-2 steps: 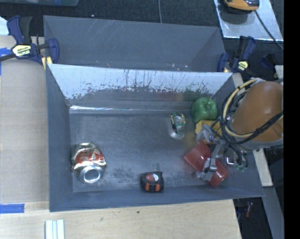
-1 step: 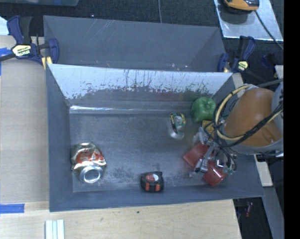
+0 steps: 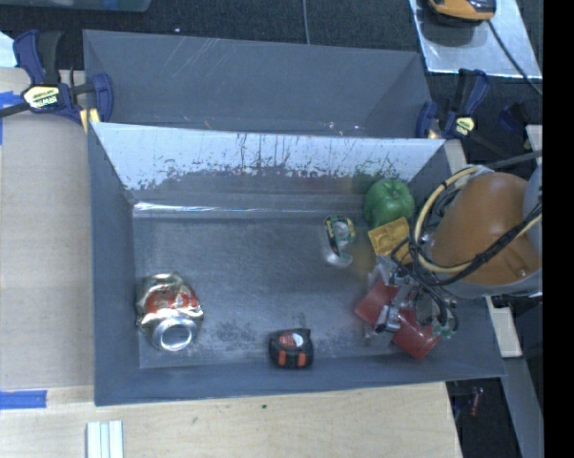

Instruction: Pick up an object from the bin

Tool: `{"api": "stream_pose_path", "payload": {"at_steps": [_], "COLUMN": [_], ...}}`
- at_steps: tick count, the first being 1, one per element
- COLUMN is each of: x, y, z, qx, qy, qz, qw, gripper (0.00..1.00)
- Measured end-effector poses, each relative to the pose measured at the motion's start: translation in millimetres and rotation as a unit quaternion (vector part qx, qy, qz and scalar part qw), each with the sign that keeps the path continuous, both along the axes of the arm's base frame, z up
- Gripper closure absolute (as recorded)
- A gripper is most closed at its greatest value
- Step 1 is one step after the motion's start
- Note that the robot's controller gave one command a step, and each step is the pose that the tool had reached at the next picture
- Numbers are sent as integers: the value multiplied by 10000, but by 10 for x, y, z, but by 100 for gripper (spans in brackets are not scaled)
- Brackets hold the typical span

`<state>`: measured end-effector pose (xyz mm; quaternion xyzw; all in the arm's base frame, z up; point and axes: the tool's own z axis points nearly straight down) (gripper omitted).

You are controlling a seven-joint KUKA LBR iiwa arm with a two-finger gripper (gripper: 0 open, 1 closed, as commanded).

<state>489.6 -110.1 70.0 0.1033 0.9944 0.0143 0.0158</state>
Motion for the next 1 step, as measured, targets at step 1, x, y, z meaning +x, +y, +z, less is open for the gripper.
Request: {"api": "stream_pose_path", "payload": {"at_steps": [1], "x": [-5], "y": [5], "z": [3], "qx": [8], "qy": [6], "qz": [148], "qw": [9999], "gripper": [100]}}
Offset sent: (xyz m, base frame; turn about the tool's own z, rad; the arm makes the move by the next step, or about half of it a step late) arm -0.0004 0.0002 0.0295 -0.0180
